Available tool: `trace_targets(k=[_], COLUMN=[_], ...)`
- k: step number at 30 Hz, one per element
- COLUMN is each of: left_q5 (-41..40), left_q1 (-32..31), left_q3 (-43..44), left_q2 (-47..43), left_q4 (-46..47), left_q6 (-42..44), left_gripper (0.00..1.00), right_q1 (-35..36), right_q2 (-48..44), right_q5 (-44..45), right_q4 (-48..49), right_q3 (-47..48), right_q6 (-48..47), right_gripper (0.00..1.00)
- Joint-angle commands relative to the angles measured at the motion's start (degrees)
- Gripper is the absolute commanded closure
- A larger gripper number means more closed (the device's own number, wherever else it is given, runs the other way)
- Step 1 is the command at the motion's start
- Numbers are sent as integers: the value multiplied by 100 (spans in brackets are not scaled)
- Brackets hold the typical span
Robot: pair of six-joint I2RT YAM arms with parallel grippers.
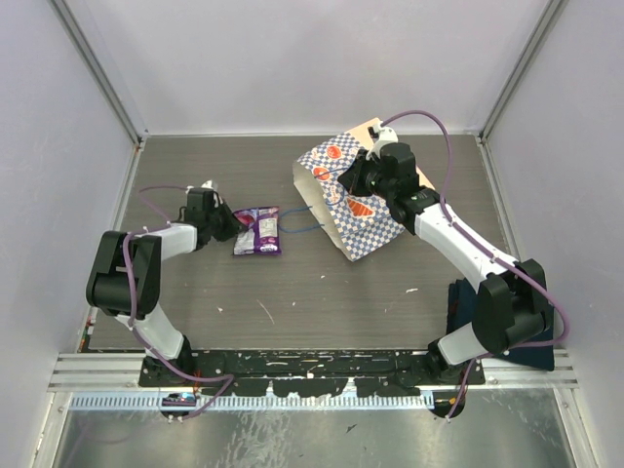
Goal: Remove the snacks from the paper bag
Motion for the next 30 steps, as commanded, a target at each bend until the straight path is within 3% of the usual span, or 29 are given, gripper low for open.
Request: trace_targets(k=[1, 8, 13, 16, 19, 24, 30], left_q5=[11, 394, 2218, 2823, 2732, 1605, 1322], left_q1=[16, 316, 1045, 1308, 1313, 1319, 1321], left_q3=[43, 32, -595, -730, -367, 416, 546], left_q2=[-164, -707, -893, -881, -1083, -1729, -2584], left_q4=[-377, -886, 301, 859, -22, -2819, -3796], left_q6=[-1, -525, -2132, -3067, -3220, -2949, -3399], left_gripper=[100, 100, 100, 100, 100, 100, 100], right_q1=[-39, -44, -43, -43, -37, -37, -43], right_q2=[-150, -162, -167, -189, -231, -363, -426], right_q5=[0, 16, 93, 127, 147, 222, 194], right_q4=[291, 285, 277, 267, 264, 262, 293], right_q3=[133, 115, 116, 131, 134, 84, 33], right_q6=[-67, -85, -64, -30, -11, 9, 75], right_gripper=[99, 99, 99, 99, 99, 99, 99])
